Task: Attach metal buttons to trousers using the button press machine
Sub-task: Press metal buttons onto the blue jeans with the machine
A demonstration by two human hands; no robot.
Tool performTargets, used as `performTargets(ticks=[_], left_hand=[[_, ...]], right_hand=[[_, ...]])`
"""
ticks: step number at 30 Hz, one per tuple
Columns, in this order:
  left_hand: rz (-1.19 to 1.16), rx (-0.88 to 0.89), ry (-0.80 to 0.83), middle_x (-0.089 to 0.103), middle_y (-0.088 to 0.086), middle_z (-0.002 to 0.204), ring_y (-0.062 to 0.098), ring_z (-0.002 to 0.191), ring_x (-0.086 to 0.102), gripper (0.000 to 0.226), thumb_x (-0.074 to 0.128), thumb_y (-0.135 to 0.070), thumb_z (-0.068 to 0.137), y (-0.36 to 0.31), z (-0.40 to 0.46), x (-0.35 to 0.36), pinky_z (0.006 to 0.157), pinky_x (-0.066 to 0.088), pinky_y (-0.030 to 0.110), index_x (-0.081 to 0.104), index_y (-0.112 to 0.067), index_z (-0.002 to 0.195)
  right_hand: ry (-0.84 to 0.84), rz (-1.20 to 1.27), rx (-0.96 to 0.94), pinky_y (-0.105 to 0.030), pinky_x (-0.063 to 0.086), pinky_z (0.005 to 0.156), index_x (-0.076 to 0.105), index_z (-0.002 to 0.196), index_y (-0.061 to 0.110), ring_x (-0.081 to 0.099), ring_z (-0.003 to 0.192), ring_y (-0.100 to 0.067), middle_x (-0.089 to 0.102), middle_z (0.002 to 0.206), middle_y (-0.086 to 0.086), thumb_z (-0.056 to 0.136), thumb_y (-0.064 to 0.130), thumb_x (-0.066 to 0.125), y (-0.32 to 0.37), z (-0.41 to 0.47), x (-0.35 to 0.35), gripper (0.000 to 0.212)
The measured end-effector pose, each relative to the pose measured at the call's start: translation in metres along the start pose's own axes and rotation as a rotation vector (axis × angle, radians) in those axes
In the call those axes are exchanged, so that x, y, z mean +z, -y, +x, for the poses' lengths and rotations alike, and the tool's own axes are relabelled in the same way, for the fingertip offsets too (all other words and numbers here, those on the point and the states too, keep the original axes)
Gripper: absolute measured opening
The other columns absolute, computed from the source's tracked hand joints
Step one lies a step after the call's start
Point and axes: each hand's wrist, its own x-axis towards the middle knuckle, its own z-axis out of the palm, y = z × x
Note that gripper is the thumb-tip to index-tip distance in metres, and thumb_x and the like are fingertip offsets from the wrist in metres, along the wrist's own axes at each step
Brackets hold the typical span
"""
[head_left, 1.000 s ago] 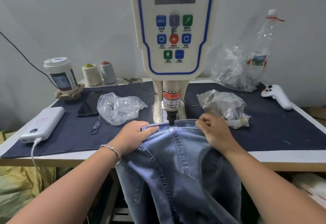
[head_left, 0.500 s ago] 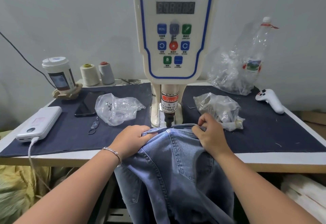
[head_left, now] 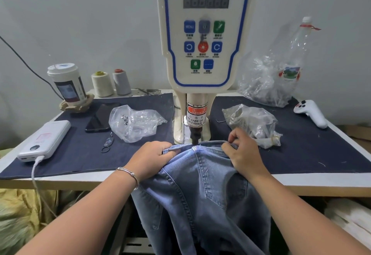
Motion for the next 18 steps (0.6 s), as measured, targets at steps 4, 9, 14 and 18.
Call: performTargets(ticks=[4,9,14,18], left_hand=[[-0.003,0.011,-0.002,0.058,0.001,0.064,0.019,0.067,0.054,0.040,0.054,-0.038,0.097,-0.003,0.000,-0.002,0.063,0.041,0.034,0.056,-0.009,0.069],[-0.015,0.007,-0.018,0.058,0.002,0.066,0.022,0.069,0.055,0.042,0.054,-0.039,0.097,-0.004,0.001,-0.001,0.067,0.043,0.038,0.054,-0.007,0.069],[-0.080,-0.014,-0.038,0.050,0.001,0.060,0.017,0.061,0.044,0.043,0.056,-0.037,0.096,-0.007,-0.001,-0.003,0.063,0.039,0.036,0.048,-0.008,0.065],[-0.267,-0.032,-0.122,0.038,-0.006,0.053,0.009,0.050,0.034,0.042,0.058,-0.032,0.097,-0.012,-0.004,-0.016,0.051,0.029,0.022,0.043,-0.013,0.063]], right_hand=[[-0.006,-0.037,-0.002,-0.017,0.030,0.050,0.041,0.071,0.020,0.034,0.044,-0.008,0.037,0.042,0.012,0.078,0.004,0.065,0.001,0.000,-0.001,0.029],[-0.006,-0.011,0.026,-0.018,0.030,0.050,0.042,0.071,0.022,0.035,0.044,-0.006,0.041,0.043,0.014,0.079,0.007,0.065,0.004,0.000,-0.002,0.028],[0.005,-0.062,0.087,-0.023,0.031,0.052,0.042,0.069,0.022,0.038,0.046,-0.007,0.040,0.045,0.013,0.080,0.008,0.064,0.017,-0.001,-0.004,0.028],[-0.002,-0.012,0.169,-0.016,0.032,0.049,0.048,0.069,0.018,0.039,0.053,-0.005,0.046,0.059,0.006,0.082,0.010,0.059,0.064,0.011,-0.010,0.020]])
